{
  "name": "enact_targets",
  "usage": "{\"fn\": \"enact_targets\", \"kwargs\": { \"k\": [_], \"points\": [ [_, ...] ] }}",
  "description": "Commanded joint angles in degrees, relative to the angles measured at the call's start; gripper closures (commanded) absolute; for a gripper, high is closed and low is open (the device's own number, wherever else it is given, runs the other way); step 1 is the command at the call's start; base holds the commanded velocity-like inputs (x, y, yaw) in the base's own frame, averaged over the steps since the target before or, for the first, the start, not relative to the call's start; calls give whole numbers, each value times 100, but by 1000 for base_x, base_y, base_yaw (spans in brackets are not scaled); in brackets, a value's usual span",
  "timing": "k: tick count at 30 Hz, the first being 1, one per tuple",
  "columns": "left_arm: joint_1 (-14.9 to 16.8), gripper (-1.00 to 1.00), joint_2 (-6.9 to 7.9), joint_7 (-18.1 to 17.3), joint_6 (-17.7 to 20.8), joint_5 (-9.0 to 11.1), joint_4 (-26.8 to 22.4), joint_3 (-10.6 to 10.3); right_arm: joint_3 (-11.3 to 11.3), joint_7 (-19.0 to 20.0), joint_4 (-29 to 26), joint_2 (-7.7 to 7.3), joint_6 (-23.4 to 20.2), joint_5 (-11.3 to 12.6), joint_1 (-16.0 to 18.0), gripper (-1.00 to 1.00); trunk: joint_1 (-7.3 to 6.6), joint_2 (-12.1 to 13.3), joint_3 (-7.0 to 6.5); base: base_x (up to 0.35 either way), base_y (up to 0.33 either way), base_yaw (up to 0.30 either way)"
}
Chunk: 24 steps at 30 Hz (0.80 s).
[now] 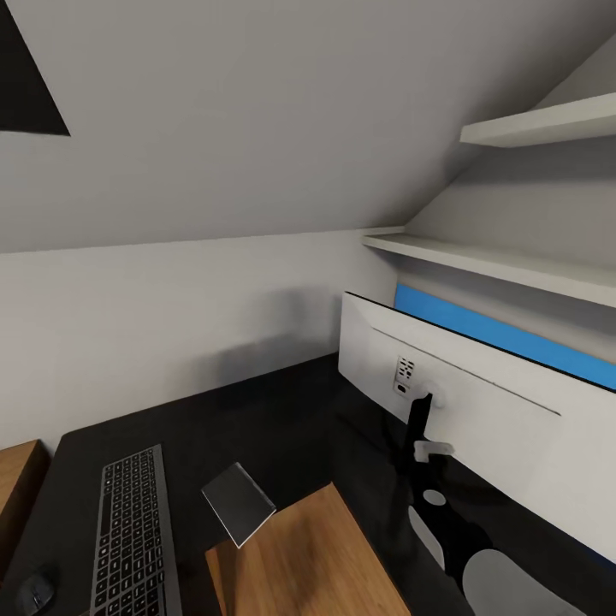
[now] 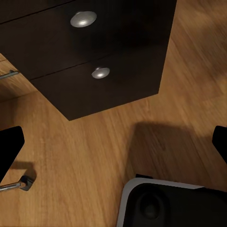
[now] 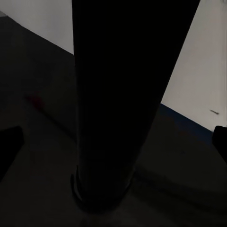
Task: In the bedroom, organize the workspace by keeping the computer under the desk, ensuring the monitor is on the desk, placing the keyboard on the desk next to the monitor, placing the mouse on the desk next to the keyboard, moving the folder from the swivel chair onto the desk next to the mouse, stacking the notebook on top of the folder with the pen on top of the notebook, and positioning the swivel chair next to the desk.
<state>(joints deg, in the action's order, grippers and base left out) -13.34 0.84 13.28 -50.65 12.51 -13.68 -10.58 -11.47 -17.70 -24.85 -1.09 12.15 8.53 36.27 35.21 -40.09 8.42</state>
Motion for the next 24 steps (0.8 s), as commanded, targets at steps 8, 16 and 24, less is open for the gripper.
{"fn": "enact_targets", "kwargs": {
  "k": [8,16,24],
  "points": [
    [-2,-100,4,17,-6,50,-12,-49,-49,-39,-9,-29,24,64,8,-100,2,-7,8,0,0,0],
    [-2,-100,4,4,-8,44,-12,-59,-49,-40,-19,-32,24,65,7,-100,2,-7,8,59,0,0],
    [-2,-100,4,3,-7,46,-12,-59,-49,-40,-20,-32,24,66,9,-100,2,-7,8,53,0,0]
  ]
}}
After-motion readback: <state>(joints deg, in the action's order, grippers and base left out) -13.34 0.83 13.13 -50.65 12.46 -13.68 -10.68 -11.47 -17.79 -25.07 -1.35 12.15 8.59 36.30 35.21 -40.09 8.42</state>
